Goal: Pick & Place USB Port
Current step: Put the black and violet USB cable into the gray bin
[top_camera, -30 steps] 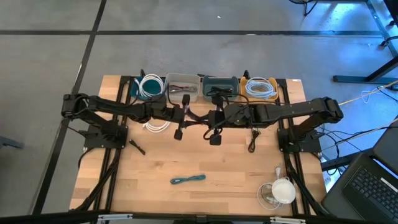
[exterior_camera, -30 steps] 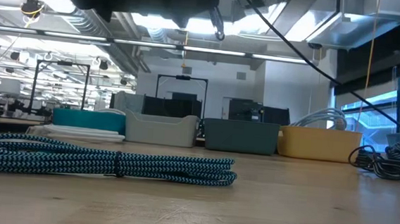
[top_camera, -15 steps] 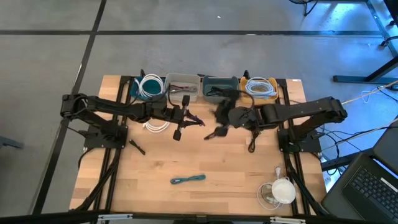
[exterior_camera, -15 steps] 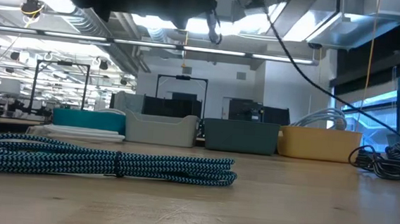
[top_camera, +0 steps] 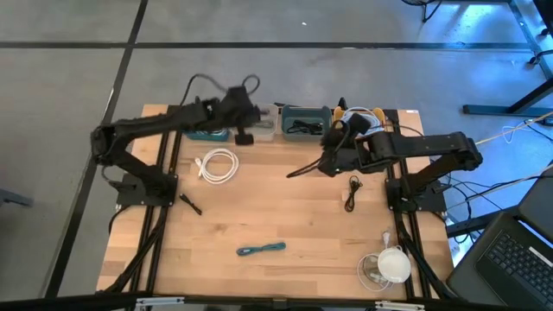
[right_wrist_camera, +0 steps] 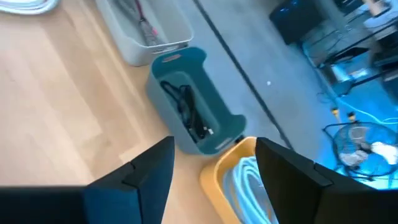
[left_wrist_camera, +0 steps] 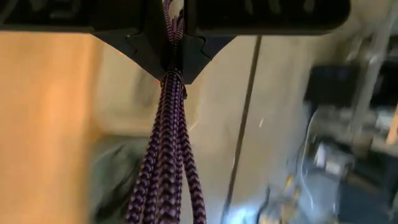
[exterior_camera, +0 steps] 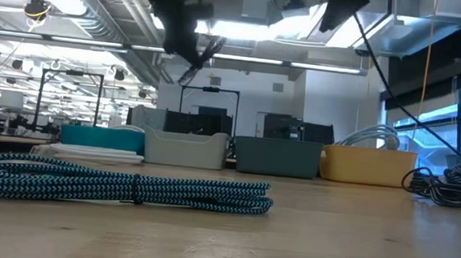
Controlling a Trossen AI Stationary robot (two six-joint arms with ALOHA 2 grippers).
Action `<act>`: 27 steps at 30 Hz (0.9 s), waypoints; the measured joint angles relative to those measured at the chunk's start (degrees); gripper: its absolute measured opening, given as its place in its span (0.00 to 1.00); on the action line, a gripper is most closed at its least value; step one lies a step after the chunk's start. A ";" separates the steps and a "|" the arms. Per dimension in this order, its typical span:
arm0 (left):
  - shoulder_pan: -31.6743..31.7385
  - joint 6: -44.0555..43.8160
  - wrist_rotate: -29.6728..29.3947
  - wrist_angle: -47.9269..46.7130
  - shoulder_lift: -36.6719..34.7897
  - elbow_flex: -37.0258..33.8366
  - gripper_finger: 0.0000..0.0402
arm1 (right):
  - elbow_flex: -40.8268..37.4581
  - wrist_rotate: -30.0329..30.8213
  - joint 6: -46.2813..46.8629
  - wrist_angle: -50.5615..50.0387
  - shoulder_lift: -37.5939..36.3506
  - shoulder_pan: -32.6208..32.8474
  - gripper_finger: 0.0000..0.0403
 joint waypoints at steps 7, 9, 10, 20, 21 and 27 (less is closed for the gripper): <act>7.15 5.93 -1.08 -6.22 11.66 8.29 0.03 | -1.47 -1.85 -3.82 2.54 0.12 -2.68 0.57; 7.91 5.99 -1.61 -6.31 15.09 9.00 0.03 | -1.49 -1.87 -3.89 2.09 0.22 -3.14 0.57; 8.30 5.95 -1.61 -6.26 16.52 9.07 0.03 | -1.49 -1.85 -3.72 1.66 0.22 -3.28 0.57; 10.91 2.94 3.22 -6.26 26.66 9.07 0.03 | -1.49 -1.85 -2.18 -0.84 0.22 -3.34 0.57; 10.89 2.95 3.17 -6.32 27.49 9.07 0.03 | -1.49 -1.87 -2.18 -0.84 0.22 -3.34 0.57; 10.89 2.95 2.97 -6.96 31.19 9.09 0.03 | -1.49 -1.85 -1.98 -0.79 0.22 -3.34 0.57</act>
